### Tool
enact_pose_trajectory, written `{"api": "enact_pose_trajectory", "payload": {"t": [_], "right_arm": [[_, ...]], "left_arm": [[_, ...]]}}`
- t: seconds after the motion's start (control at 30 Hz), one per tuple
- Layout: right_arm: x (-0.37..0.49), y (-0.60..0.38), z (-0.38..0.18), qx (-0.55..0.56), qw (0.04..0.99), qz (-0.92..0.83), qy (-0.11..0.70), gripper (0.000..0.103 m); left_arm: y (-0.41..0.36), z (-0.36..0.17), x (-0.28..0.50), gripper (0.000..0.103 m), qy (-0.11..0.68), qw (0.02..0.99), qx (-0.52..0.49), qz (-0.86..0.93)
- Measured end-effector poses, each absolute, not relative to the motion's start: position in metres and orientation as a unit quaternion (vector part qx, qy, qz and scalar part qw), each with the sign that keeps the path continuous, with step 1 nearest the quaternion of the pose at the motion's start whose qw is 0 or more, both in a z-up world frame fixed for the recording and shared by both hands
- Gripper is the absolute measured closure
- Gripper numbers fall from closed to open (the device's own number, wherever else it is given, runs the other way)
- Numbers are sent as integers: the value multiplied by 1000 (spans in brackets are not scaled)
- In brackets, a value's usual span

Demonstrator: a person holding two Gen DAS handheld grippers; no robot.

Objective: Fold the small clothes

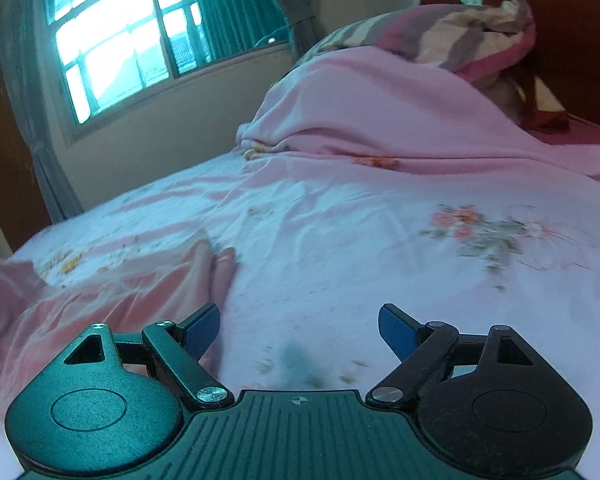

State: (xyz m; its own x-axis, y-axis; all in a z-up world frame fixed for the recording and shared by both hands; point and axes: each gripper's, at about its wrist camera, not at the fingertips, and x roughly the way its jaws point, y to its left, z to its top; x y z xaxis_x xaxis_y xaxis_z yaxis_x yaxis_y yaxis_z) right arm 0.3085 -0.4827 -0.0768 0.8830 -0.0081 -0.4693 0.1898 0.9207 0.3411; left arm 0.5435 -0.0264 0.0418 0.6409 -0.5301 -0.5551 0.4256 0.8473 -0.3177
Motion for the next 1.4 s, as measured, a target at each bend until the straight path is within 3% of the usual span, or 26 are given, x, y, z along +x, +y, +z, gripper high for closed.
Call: {"api": "enact_pose_trajectory", "payload": {"t": [0.17, 0.33, 0.4, 0.53, 0.7, 0.83, 1.0, 1.03, 1.07, 1.13, 1.4], "right_arm": [[274, -506, -73, 185, 957, -48, 218, 17], [247, -529, -78, 196, 958, -48, 205, 17], [239, -538, -83, 203, 956, -53, 206, 17], [223, -550, -92, 217, 951, -65, 211, 17], [205, -556, -95, 236, 945, -78, 213, 17], [210, -527, -84, 282, 937, -20, 204, 17], [250, -452, -67, 326, 921, 79, 198, 17], [259, -437, -66, 330, 918, 88, 201, 23], [267, -427, -67, 334, 914, 97, 207, 42], [283, -408, -71, 345, 905, 93, 233, 59], [300, -391, -85, 393, 879, 67, 262, 58]], "left_arm": [[-145, 58, 535, 95, 330, 894, -39, -299], [-255, 24, 524, 94, 353, 884, 10, -308], [-290, 3, 518, 84, 362, 877, 22, -314], [-321, -19, 499, 38, 351, 847, -24, -399], [-264, 8, 487, 37, 297, 840, -133, -434], [-171, 15, 465, 36, 277, 894, -104, -336], [-62, -36, 393, 36, 278, 931, -50, -230], [-52, -45, 382, 36, 282, 932, -51, -221], [-46, -57, 372, 36, 287, 932, -48, -215], [-52, -71, 363, 36, 293, 930, -44, -220], [-95, -103, 360, 36, 298, 928, -1, -222]]}}
